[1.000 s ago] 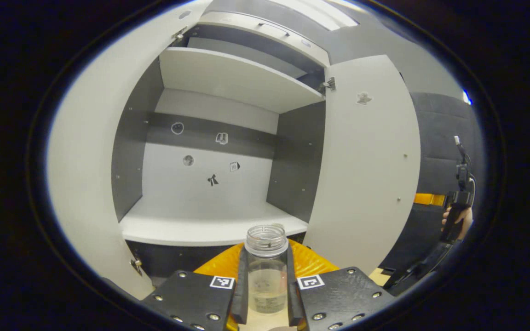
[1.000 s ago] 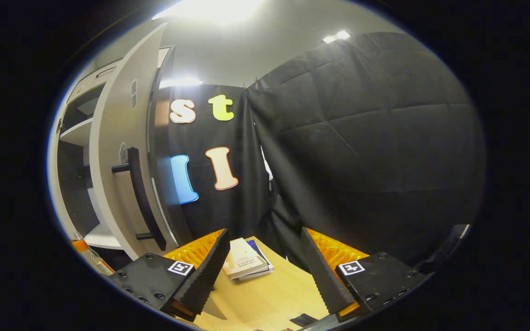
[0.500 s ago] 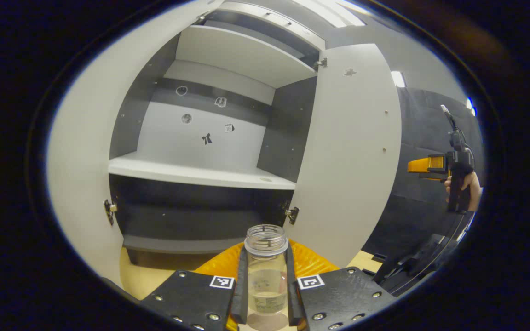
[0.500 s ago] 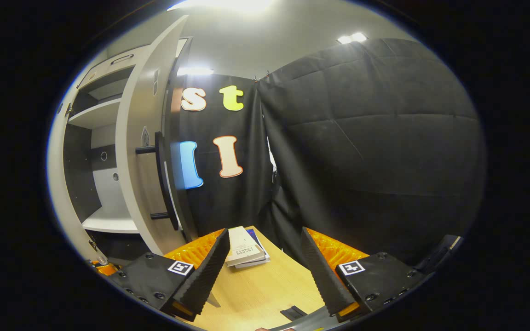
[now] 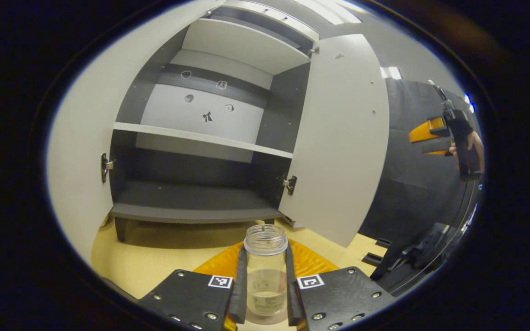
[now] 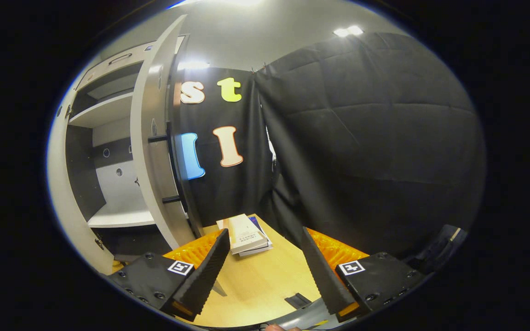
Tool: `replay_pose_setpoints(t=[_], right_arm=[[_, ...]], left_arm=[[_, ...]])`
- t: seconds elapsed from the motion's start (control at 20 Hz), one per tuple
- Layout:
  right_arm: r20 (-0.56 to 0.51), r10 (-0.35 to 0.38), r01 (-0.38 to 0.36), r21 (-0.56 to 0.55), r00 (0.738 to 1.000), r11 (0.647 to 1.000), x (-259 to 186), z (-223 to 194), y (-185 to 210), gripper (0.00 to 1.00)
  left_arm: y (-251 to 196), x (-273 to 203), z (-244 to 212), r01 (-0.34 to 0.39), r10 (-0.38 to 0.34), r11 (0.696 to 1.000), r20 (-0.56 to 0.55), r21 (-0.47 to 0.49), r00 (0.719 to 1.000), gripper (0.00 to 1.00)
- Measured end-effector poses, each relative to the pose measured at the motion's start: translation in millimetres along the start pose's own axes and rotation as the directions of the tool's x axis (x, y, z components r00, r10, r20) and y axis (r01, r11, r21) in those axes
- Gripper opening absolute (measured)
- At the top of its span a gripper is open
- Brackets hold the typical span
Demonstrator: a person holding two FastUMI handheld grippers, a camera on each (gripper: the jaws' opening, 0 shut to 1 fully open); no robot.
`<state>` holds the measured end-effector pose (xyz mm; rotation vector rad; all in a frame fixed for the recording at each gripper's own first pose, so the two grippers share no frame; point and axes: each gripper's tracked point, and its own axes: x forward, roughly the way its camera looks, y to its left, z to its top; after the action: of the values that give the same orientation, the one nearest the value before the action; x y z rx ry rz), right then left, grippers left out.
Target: Grasp the bottle in the cabinet with the left hand and place it on the coaster, then close the right door with the right hand and the left door with the left hand.
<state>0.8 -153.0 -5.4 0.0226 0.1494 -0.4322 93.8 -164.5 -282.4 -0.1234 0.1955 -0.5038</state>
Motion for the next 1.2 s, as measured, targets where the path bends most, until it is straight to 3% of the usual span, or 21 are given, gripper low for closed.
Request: replay_pose_setpoints(t=[0.25,0.5,0.7,0.75,0.8,0.9,1.05,1.2], right_arm=[[-0.034,-0.014,0.014,-0.003,0.999,1.0,-10.0,-10.1,-1.9,0.99],[-0.048,-0.021,0.02,-0.016,0.999,1.0,-16.9,-12.1,0.0,0.99],[-0.049,-0.025,0.026,0.011,0.998,1.0,-18.3,-11.3,-0.7,0.99],[-0.046,-0.026,0.026,0.013,0.999,1.0,-18.1,-11.6,-1.2,0.99],[-0.043,-0.023,0.024,0.014,0.999,1.0,-16.4,-11.5,-1.9,0.99],[-0.047,-0.014,0.015,0.017,0.999,1.0,-7.6,-11.8,-2.1,0.99],[-0.062,0.027,-0.025,0.03,0.998,0.999,21.9,-10.2,1.6,0.99],[-0.06,0.08,-0.078,0.027,0.995,0.997,43.1,-5.8,4.9,0.99]], left_arm=[[-12.3,5.2,-27.7,0.037,-0.035,0.994,-0.019,0.105,0.999,0.36],[-19.4,3.6,-33.9,0.051,-0.049,0.99,-0.013,0.129,0.999,0.36],[-27.6,-3.8,-39.0,0.072,-0.064,0.985,-0.055,0.156,0.996,0.43],[-29.1,-8.3,-41.0,0.071,-0.061,0.985,-0.067,0.159,0.996,0.45],[-29.2,-9.7,-46.2,0.069,-0.055,0.984,-0.089,0.167,0.995,0.41],[-27.6,-9.4,-44.3,0.044,-0.027,0.984,-0.094,0.173,0.995,0.46],[-23.0,-16.1,-39.0,-0.026,0.04,0.991,-0.104,0.134,0.994,0.96],[-23.4,-28.4,-25.0,-0.109,0.119,0.989,-0.112,0.098,0.987,0.98]])
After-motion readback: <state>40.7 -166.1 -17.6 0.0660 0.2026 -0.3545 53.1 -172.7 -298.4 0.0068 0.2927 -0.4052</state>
